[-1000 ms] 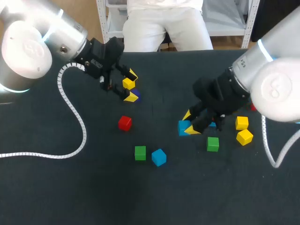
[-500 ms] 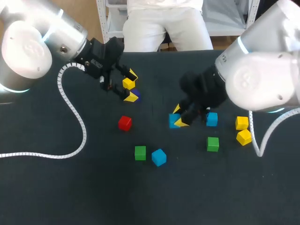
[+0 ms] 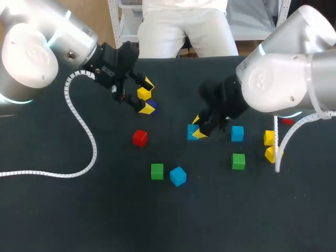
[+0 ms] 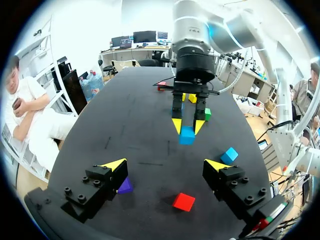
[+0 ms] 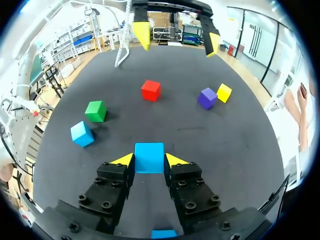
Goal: Place the blue cubes, place green cubes on the blue cubes, place the yellow cubes on the green cubes, then place the red cubes on the yellow cubes, and place purple cube on the red cubes.
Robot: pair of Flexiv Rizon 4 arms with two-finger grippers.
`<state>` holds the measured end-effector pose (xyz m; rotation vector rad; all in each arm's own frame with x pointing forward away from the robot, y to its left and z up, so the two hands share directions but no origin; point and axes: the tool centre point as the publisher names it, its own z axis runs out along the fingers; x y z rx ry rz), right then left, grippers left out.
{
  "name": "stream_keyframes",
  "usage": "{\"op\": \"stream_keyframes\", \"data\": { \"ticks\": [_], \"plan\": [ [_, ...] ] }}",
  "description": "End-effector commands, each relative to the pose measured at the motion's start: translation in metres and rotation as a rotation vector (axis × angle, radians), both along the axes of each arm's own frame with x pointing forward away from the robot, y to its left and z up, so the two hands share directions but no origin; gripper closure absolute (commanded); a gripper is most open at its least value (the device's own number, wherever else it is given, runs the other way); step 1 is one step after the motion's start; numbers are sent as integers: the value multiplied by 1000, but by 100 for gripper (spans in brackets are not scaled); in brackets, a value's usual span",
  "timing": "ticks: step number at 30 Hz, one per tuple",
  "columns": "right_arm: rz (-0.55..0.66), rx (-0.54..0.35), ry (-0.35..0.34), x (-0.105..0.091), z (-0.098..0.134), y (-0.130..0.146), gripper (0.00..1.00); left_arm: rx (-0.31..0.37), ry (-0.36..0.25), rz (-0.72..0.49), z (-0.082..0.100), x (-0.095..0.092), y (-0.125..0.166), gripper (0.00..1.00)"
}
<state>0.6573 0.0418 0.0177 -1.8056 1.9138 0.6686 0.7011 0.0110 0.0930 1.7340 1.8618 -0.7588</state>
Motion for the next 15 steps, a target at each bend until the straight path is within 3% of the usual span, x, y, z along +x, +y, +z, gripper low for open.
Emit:
{"op": "stream_keyframes", "data": {
  "ticks": [1,15],
  "plan": [
    [3,5,6,9,0,0,100,-1,0,0,0,0,0,0],
    [24,3,2,32,-9,9,100,-1,0,0,0,0,0,0]
  ]
}}
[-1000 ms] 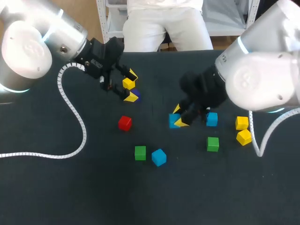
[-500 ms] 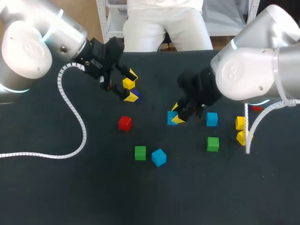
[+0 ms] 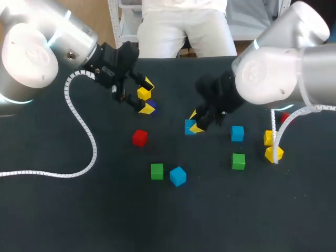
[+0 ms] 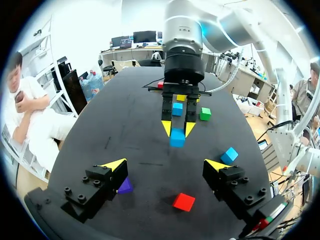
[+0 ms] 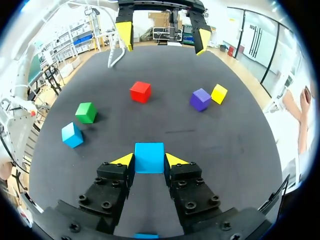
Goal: Place the blue cubes, place green cubes on the blue cubes, place the yellow cubes on the green cubes, then place the red cubes on the yellow cubes, and place purple cube on the red cubes.
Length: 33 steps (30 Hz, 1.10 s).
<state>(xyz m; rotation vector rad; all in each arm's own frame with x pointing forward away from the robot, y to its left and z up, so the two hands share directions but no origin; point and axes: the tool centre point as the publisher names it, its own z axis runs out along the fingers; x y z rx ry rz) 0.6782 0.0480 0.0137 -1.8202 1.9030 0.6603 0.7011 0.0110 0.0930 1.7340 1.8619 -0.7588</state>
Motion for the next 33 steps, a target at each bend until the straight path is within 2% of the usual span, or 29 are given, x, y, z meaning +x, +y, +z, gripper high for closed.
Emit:
{"op": "stream_keyframes", "data": {
  "ticks": [1,10,23,33],
  "plan": [
    [16,11,10,12,-6,2,100,-1,0,0,0,0,0,0],
    [29,14,9,24,-9,5,100,-1,0,0,0,0,0,0],
    [25,-23,27,21,-16,2,100,-1,0,0,0,0,0,0],
    [34,-25,22,29,-16,7,100,-1,0,0,0,0,0,0]
  ]
}}
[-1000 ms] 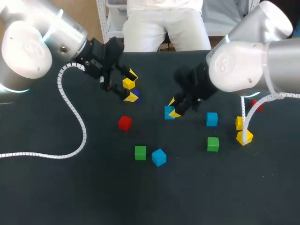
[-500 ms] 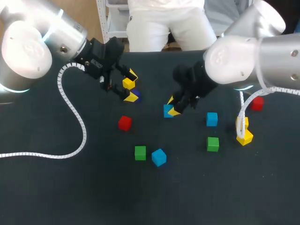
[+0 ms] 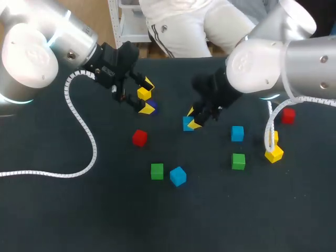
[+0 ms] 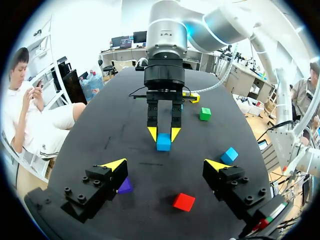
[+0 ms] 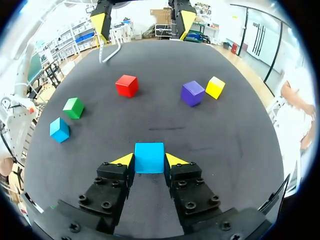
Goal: Place the blue cubes, place green cubes on the blue cubes, place the yellow cubes on the green cubes, then place the red cubes on the yellow cubes, and place purple cube on the red cubes.
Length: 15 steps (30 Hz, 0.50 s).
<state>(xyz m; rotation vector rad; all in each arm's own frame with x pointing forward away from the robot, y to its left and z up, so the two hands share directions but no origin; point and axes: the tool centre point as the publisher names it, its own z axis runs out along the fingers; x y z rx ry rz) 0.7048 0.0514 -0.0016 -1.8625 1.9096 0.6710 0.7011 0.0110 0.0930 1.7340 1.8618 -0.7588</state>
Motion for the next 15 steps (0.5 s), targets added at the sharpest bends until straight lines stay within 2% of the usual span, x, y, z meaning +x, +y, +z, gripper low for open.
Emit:
{"op": "stream_keyframes", "data": {
  "ticks": [1,15],
  "plan": [
    [11,-3,2,3,-1,5,100,-1,0,0,0,0,0,0],
    [20,-9,6,8,-4,6,100,-1,0,0,0,0,0,0]
  ]
}}
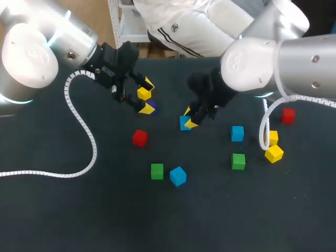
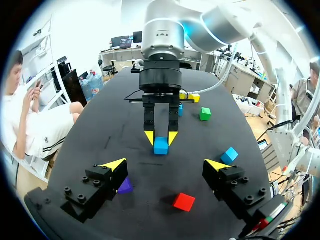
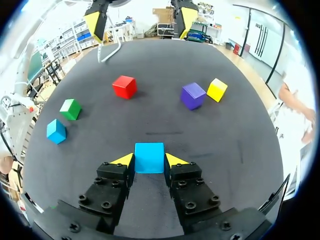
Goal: Place the blue cubes, place green cubes on the blue cubes, place the yellow cubes on the green cubes, then place the red cubes on the yellow cubes, and place purple cube on the red cubes.
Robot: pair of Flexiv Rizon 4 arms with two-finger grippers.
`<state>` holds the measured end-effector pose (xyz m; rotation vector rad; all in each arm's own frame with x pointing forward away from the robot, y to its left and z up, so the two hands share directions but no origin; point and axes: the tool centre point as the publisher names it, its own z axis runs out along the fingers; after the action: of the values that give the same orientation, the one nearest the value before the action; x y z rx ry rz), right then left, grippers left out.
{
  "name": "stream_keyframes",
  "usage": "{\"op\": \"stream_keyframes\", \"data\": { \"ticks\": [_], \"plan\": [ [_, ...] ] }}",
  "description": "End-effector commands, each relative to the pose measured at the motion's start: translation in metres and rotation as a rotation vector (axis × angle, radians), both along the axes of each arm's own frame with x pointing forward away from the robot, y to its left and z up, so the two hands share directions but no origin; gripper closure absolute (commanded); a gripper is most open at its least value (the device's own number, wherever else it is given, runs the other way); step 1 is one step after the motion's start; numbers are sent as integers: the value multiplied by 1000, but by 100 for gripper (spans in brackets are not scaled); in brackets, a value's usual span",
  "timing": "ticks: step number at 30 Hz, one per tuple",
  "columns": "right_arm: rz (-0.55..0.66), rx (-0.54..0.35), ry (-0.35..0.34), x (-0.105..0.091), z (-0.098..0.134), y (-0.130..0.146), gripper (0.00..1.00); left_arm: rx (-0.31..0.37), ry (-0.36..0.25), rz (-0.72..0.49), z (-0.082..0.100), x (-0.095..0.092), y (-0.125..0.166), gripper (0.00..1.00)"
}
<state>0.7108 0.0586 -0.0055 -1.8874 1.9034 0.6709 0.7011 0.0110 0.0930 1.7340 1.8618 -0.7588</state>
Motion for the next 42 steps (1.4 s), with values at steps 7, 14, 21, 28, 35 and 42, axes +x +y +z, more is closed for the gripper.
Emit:
{"op": "stream_keyframes", "data": {
  "ticks": [7,14,21,28,35,42],
  "plan": [
    [-1,-1,8,-1,-2,-2,100,-1,0,0,0,0,0,0],
    [-2,-6,11,-5,-3,-3,100,-1,0,0,0,0,0,0],
    [-9,-10,6,-3,-2,-5,100,-1,0,0,0,0,0,0],
    [-15,-15,6,-1,-2,-6,100,-1,0,0,0,0,0,0],
    [-19,-16,15,-1,-6,-5,100,-1,0,0,0,0,0,0],
    [-20,-17,16,0,-5,-3,100,-1,0,0,0,0,0,0]
  ]
}}
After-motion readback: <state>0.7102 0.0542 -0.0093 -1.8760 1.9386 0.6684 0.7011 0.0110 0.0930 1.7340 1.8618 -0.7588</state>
